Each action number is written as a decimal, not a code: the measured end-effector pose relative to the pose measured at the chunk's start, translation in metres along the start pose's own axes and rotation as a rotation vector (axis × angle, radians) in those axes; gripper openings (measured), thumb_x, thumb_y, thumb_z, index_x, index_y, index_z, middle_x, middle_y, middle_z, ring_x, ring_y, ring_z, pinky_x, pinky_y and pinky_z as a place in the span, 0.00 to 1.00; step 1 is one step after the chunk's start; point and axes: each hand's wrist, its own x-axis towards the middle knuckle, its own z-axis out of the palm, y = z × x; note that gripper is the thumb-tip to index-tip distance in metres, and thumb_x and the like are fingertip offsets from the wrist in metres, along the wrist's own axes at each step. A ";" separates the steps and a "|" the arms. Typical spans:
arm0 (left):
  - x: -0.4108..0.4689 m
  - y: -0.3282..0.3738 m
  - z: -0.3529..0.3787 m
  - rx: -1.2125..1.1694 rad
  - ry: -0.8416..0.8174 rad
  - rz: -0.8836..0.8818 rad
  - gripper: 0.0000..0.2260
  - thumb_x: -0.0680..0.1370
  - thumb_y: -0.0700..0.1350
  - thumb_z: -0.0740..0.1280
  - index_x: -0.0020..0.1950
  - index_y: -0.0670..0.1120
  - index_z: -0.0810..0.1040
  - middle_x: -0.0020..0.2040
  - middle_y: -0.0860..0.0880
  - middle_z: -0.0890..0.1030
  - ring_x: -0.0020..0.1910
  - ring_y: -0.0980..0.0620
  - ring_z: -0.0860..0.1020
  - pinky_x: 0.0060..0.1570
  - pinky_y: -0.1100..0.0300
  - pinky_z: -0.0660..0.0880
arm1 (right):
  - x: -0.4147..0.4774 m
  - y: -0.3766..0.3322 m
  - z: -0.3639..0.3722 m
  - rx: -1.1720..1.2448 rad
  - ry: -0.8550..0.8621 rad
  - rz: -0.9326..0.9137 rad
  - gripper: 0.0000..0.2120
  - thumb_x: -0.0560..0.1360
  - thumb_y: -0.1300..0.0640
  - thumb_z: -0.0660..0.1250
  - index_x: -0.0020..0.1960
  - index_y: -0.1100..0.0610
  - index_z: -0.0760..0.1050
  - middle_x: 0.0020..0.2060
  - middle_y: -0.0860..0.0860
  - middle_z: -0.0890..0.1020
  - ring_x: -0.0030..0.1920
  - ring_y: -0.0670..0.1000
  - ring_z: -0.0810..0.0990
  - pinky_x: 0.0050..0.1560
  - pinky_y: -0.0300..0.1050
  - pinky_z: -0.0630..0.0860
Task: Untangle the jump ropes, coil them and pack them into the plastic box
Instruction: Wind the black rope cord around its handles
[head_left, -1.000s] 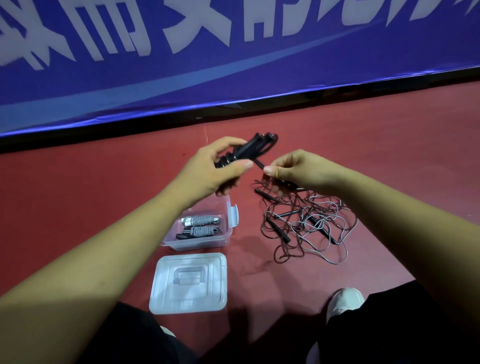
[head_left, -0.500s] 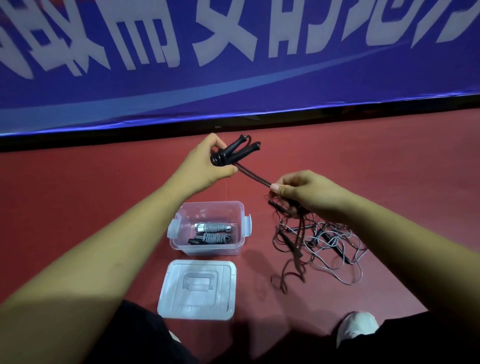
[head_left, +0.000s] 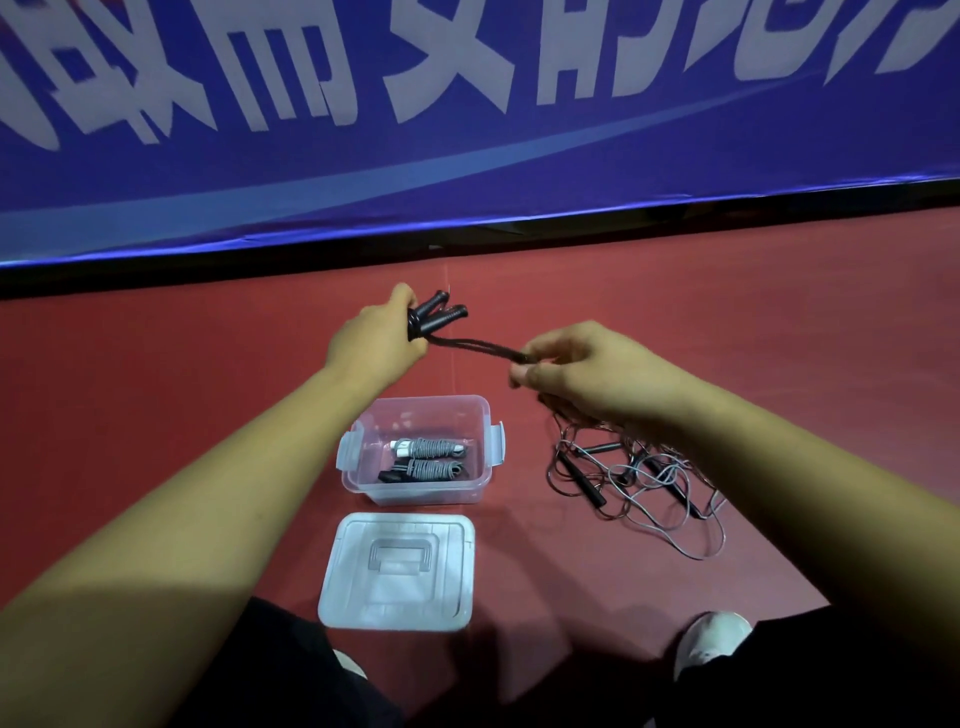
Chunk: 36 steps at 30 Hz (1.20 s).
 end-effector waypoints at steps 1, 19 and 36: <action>-0.002 0.004 0.004 0.016 -0.034 0.018 0.20 0.75 0.46 0.69 0.64 0.47 0.66 0.52 0.43 0.80 0.43 0.40 0.77 0.41 0.51 0.75 | 0.000 -0.003 -0.003 -0.047 0.045 -0.055 0.08 0.79 0.57 0.66 0.46 0.60 0.82 0.22 0.44 0.68 0.22 0.44 0.62 0.23 0.36 0.59; -0.052 0.071 0.009 -0.350 -0.485 0.609 0.08 0.73 0.51 0.74 0.46 0.53 0.77 0.31 0.56 0.76 0.30 0.59 0.73 0.33 0.63 0.69 | 0.018 0.032 -0.069 -0.295 0.572 -0.190 0.10 0.72 0.53 0.76 0.49 0.51 0.77 0.38 0.51 0.84 0.28 0.44 0.77 0.28 0.39 0.73; -0.030 0.061 -0.019 -1.115 -0.106 0.157 0.12 0.75 0.42 0.73 0.57 0.49 0.78 0.34 0.46 0.80 0.26 0.49 0.72 0.25 0.64 0.69 | 0.016 0.036 -0.050 -0.374 0.171 -0.054 0.11 0.77 0.48 0.69 0.39 0.52 0.83 0.25 0.49 0.75 0.23 0.43 0.67 0.24 0.34 0.64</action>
